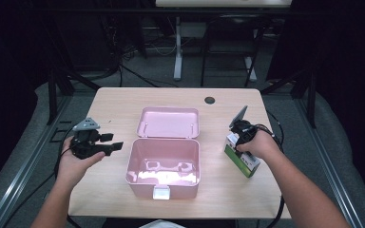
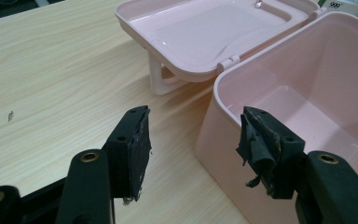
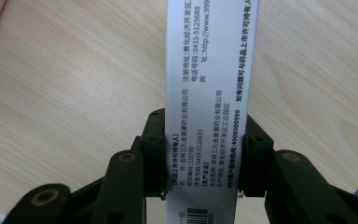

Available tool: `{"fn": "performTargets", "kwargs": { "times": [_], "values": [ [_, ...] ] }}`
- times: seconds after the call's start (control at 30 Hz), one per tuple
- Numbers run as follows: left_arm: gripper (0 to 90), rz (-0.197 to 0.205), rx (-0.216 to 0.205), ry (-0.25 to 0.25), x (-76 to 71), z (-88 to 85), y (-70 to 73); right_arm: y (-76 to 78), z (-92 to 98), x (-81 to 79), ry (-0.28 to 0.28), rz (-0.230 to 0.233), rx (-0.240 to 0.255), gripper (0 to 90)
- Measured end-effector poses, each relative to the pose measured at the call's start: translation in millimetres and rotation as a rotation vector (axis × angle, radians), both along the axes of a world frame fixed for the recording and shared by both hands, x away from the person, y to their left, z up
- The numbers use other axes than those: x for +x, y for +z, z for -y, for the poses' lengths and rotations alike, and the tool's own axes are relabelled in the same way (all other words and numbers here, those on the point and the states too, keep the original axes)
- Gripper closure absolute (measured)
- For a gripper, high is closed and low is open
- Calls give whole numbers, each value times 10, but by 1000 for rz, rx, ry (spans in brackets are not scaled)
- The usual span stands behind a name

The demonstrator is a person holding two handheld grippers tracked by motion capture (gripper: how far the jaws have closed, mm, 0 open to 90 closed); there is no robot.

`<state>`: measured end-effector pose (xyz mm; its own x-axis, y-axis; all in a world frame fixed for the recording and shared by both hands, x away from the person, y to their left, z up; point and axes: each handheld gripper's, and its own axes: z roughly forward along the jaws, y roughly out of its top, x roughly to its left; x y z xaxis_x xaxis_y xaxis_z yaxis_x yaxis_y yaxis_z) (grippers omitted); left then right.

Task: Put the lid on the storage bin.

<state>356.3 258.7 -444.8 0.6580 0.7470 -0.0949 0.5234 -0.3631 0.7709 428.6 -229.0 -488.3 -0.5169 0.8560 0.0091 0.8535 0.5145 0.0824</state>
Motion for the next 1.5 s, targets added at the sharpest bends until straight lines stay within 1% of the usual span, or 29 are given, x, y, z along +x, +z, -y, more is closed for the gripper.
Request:
{"fn": "performTargets", "kwargs": {
  "times": [0.27, 0.33, 0.4, 0.47, 0.53, 0.57, 0.7, 0.73, 0.77, 0.83, 0.87, 1.03, 1.37, 1.43, 1.5],
  "values": [
    [425, 0, -1, 3, 4, -2, -6, 16, 0, -8, 17, -3, -7, 613],
    [425, -1, -1, 3, 4, -2, -7, 37, -3, -9, 20, 2, -8, 613],
    [425, 0, 1, 0, 6, -5, -7, 68, -9, -9, 21, -8, -14, 613],
    [425, 1, 1, 1, 6, -6, -7, 81, -14, -11, 23, 5, -6, 613],
    [425, 1, 1, -1, 6, -9, -4, 106, -22, -12, 27, 2, -13, 613],
    [425, 3, 1, 2, 5, -8, -6, 112, -26, -16, 27, 9, -11, 613],
    [425, -1, 0, 2, 5, -9, -6, 138, -38, -25, 30, 2, -7, 613],
    [425, 4, -2, 6, 6, -4, -12, 148, -42, -28, 33, -3, -12, 614],
    [425, 5, -3, 7, 7, -2, -15, 149, -47, -34, 35, 4, -12, 613],
    [425, 5, -2, 7, 8, -1, -16, 180, -52, -34, 41, -7, -24, 613],
    [425, 2, -1, 5, 8, -2, -15, 184, -52, -39, 38, 6, -12, 613],
    [425, -3, 2, 1, 9, -8, -11, 255, -49, -45, 40, 15, -16, 613],
    [425, -3, -1, 4, 10, -8, -13, 398, -48, -87, 51, 14, -21, 614],
    [425, -2, -1, 5, 10, -8, -14, 425, -52, -100, 50, 23, -16, 614],
    [425, -3, 0, 5, 10, -9, -13, 477, -61, -115, 54, 16, -19, 614]
  ]
}}
